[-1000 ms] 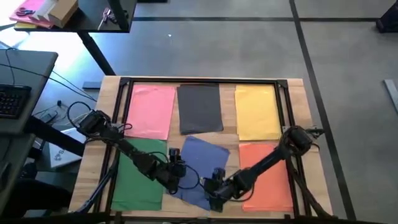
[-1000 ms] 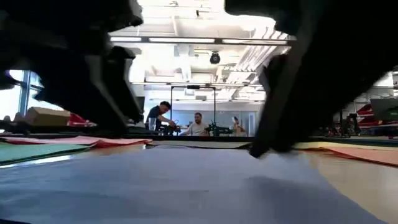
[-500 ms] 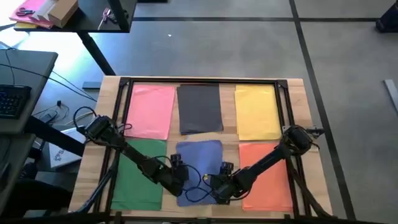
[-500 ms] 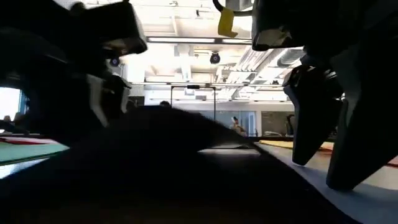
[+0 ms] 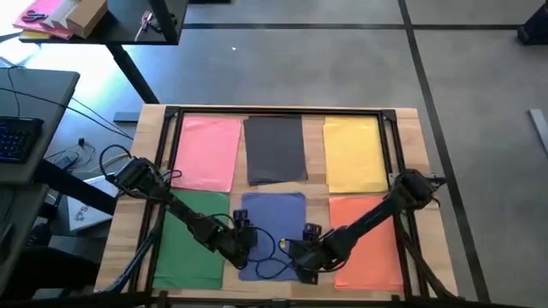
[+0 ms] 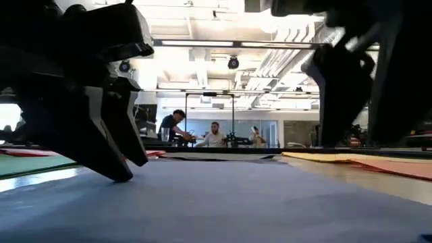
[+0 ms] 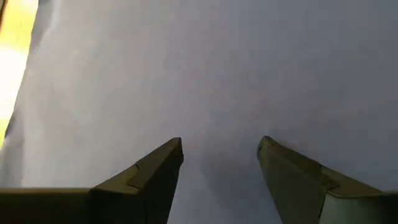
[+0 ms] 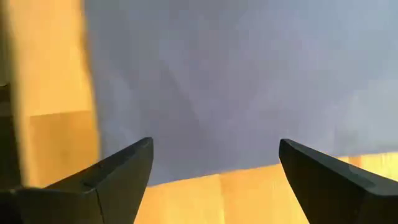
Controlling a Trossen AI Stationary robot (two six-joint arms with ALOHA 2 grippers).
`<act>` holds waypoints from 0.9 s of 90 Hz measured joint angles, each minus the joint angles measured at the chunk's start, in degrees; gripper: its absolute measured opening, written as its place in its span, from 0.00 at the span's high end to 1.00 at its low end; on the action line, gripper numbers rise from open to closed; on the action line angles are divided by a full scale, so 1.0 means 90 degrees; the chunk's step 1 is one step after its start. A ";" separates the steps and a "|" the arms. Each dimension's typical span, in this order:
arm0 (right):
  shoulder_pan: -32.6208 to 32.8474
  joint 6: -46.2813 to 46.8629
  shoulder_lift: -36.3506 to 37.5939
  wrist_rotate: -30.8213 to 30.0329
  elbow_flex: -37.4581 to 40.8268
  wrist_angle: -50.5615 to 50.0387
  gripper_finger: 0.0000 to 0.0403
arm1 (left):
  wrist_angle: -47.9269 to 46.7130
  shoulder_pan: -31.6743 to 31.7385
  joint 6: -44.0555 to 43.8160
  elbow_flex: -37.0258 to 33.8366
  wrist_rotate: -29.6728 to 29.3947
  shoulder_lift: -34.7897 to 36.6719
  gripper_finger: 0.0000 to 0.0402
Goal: Organize paper
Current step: Adjust the stacked purple color papers, then return to Home Position
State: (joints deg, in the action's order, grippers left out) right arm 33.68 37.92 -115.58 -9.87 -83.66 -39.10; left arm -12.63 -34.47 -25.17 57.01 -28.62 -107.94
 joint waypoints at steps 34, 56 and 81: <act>-0.1177 -0.2886 0.0845 -0.0510 0.0384 0.0322 0.22 | -0.0795 0.0794 0.1400 0.0362 0.0148 0.1105 0.49; -0.2987 -0.5032 0.1967 0.0307 0.1607 0.1495 0.28 | -0.0081 0.2686 0.2215 -0.0736 0.0553 0.2609 0.49; -0.4357 -0.4752 0.4767 0.0597 0.4100 0.2853 0.39 | 0.2120 0.4994 0.2842 -0.1763 0.2543 0.4218 0.49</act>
State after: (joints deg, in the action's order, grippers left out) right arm -5.54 -4.84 -72.68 -4.50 -46.76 -13.42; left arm 6.45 10.48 0.41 41.15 -5.74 -69.98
